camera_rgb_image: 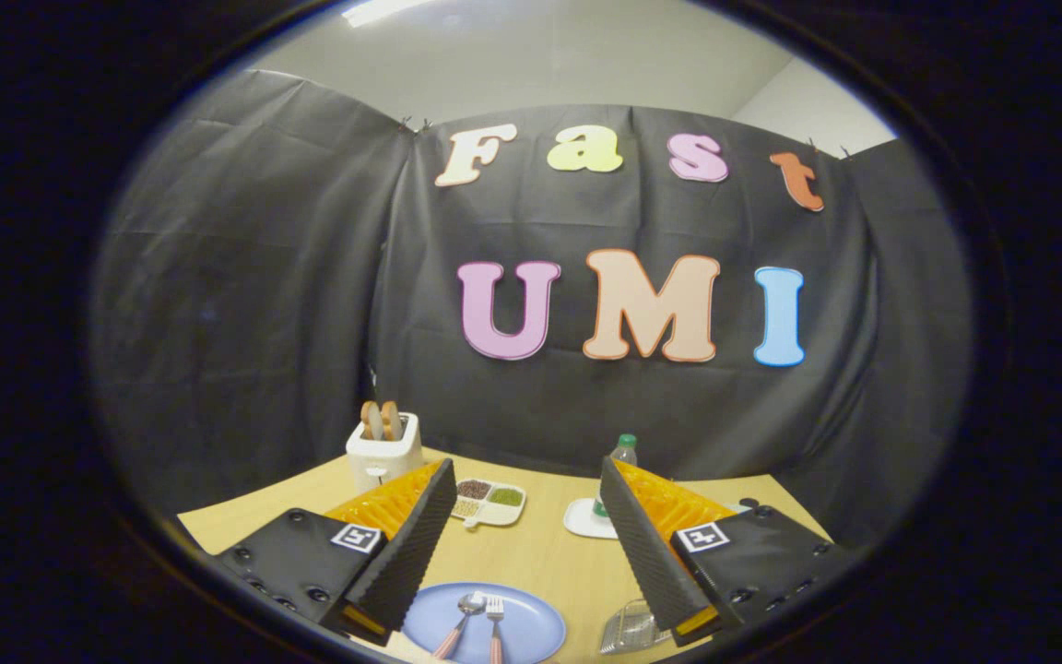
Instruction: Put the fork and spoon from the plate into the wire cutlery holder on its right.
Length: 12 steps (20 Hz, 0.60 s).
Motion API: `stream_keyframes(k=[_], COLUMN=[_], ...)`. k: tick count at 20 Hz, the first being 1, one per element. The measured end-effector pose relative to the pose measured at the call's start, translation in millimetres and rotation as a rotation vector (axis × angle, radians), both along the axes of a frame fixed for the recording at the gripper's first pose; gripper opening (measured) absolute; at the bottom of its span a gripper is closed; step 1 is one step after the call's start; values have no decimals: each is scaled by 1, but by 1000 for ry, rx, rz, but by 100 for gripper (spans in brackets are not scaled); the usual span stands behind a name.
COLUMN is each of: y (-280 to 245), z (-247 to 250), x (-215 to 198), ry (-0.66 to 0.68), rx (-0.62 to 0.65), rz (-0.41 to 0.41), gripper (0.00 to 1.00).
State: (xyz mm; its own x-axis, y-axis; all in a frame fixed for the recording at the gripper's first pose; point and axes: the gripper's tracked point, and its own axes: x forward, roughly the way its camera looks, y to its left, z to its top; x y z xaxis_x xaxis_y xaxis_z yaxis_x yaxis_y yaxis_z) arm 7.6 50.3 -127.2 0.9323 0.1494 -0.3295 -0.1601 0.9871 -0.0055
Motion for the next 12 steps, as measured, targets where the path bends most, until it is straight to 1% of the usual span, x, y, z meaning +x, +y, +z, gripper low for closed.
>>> stream_keyframes(k=[4, 8, 12], y=[7, 7, 10], z=[-33, -63, -96], x=[-8, -16, -30], ry=[85, 158, 246], rx=[-22, -56, -76], rz=[35, 51, 80], gripper=[100, 100, 100])
